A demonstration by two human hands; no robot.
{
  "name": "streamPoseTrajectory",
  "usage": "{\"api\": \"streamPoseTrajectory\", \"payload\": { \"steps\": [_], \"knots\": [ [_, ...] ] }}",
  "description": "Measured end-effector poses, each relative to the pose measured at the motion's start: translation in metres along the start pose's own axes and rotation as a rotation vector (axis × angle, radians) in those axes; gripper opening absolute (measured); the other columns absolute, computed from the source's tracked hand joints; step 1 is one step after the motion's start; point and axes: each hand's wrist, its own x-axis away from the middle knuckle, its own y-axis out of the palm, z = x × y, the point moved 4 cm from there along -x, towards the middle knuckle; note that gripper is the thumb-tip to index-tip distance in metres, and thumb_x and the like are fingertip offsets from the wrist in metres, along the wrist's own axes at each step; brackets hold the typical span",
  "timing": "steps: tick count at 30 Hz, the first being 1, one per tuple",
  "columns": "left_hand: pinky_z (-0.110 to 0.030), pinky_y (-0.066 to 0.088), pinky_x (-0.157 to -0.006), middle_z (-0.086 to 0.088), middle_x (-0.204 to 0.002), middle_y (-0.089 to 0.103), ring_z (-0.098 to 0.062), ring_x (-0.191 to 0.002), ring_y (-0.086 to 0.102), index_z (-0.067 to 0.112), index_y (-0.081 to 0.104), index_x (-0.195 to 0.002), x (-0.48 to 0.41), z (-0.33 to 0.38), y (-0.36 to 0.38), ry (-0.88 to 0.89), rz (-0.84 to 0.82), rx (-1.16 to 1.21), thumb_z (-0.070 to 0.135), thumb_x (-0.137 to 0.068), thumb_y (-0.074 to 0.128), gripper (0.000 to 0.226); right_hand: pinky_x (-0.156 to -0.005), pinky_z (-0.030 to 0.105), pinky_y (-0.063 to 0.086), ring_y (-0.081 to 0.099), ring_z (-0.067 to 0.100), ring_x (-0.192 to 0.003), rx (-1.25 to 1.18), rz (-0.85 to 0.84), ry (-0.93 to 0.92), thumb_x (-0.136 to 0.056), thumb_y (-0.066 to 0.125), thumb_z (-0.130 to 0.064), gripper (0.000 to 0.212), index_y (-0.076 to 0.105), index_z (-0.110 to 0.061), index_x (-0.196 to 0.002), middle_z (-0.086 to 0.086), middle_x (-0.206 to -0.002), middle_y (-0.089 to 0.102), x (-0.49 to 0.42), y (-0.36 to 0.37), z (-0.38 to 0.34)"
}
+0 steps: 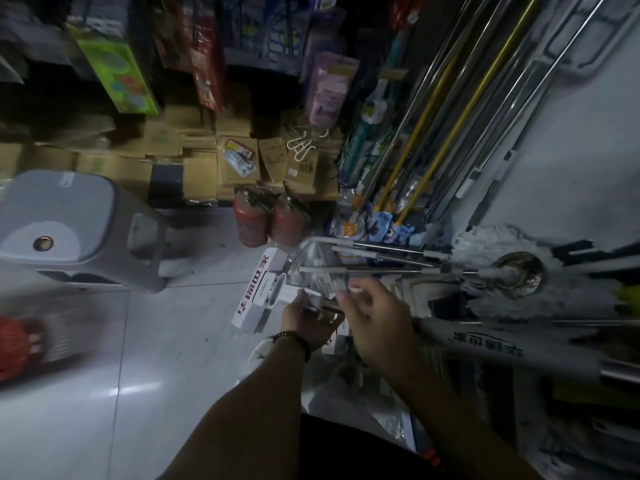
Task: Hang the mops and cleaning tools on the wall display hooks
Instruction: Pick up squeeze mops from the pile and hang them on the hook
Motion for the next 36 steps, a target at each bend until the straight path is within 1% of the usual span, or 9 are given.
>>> {"api": "streamPoseTrajectory", "payload": {
  "steps": [2,7,11,15,19,23,27,31,36],
  "knots": [
    [-0.047,0.061,-0.075,-0.018,-0.108,0.074,-0.035,-0.110,0.065,0.004,0.066,-0.120,0.005,-0.008,0.005,-0.020,-0.049,0.005,0.049,-0.102,0.055,0.049,-0.094,0.038,0.053,0.065,0.026,-0.111,0.485,0.020,-0.350,-0.100,0.068,-0.030,0.028,0.069,-0.014,-0.122,0.007,-0.116,0.070,-0.014,0.009,-0.006],
    [-0.054,0.050,-0.105,-0.011,-0.131,0.062,-0.035,-0.129,0.058,0.010,0.061,-0.125,0.022,-0.018,0.014,-0.031,-0.146,-0.201,0.052,-0.098,0.063,0.050,-0.096,0.040,0.048,0.069,0.027,-0.113,1.146,-0.129,-0.193,-0.103,0.057,-0.035,0.022,0.073,-0.024,-0.114,0.001,-0.118,0.075,-0.040,0.010,0.004],
    [-0.060,0.046,-0.109,-0.014,-0.136,0.065,-0.039,-0.128,0.063,0.004,0.064,-0.117,0.029,-0.003,0.000,-0.036,-0.161,-0.289,0.044,-0.097,0.069,0.044,-0.076,0.035,0.046,0.071,0.024,-0.093,1.052,-0.190,-0.048,-0.093,0.068,-0.061,0.039,0.072,-0.024,-0.106,-0.001,-0.099,0.074,-0.045,-0.012,0.011],
    [-0.048,0.041,-0.109,-0.012,-0.070,0.070,-0.027,-0.064,0.072,0.007,0.078,-0.090,0.035,0.031,-0.004,0.173,-0.131,-0.130,0.039,-0.100,0.059,0.038,-0.079,0.035,0.048,0.073,0.026,-0.097,0.991,-0.096,-0.085,-0.084,0.064,-0.075,0.055,0.076,-0.024,-0.101,-0.001,-0.098,0.077,-0.044,-0.023,0.005],
    [-0.049,0.055,-0.104,-0.017,-0.107,0.078,-0.031,-0.097,0.077,0.004,0.066,-0.126,0.033,0.055,0.009,0.314,-0.157,-0.083,0.031,-0.104,0.059,0.036,-0.076,0.034,0.053,0.071,0.023,-0.082,0.867,-0.106,-0.025,-0.083,0.058,-0.081,0.060,0.076,-0.024,-0.092,-0.004,-0.085,0.074,-0.040,-0.025,0.006],
    [-0.050,0.062,-0.087,-0.017,-0.107,0.077,-0.034,-0.106,0.071,0.002,0.067,-0.115,0.045,0.076,0.031,0.381,-0.158,-0.176,0.029,-0.107,0.055,0.031,-0.068,0.034,0.053,0.068,0.021,-0.070,0.608,-0.155,0.036,-0.068,0.040,-0.103,0.089,0.072,-0.020,-0.078,-0.003,-0.074,0.072,-0.040,-0.029,0.000],
    [-0.048,0.060,-0.094,-0.017,-0.115,0.074,-0.033,-0.109,0.072,0.001,0.066,-0.120,0.064,0.089,0.049,0.412,-0.262,-0.263,0.031,-0.103,0.057,0.036,-0.082,0.039,0.060,0.073,0.021,-0.092,0.385,-0.157,-0.064,-0.089,0.066,-0.069,0.057,0.076,-0.021,-0.117,0.002,-0.111,0.077,-0.051,-0.026,-0.032],
    [-0.048,0.057,-0.098,-0.019,-0.121,0.071,-0.033,-0.107,0.073,0.002,0.061,-0.132,0.089,0.111,0.070,0.474,-0.336,-0.354,0.035,-0.102,0.056,0.045,-0.077,0.044,0.063,0.073,0.026,-0.083,0.341,-0.172,-0.180,-0.099,0.067,-0.043,0.030,0.076,-0.016,-0.107,0.005,-0.099,0.077,-0.053,-0.009,-0.071],
    [-0.038,0.065,-0.062,-0.017,-0.099,0.073,-0.029,-0.081,0.076,0.005,0.061,-0.121,0.131,0.144,0.114,0.555,-0.396,-0.522,0.043,-0.104,0.049,0.043,-0.067,0.029,0.050,0.067,0.022,-0.087,0.231,-0.102,-0.315,-0.102,0.058,-0.050,0.033,0.074,-0.021,-0.105,-0.002,-0.092,0.074,-0.046,-0.010,-0.113]
  ]
}}
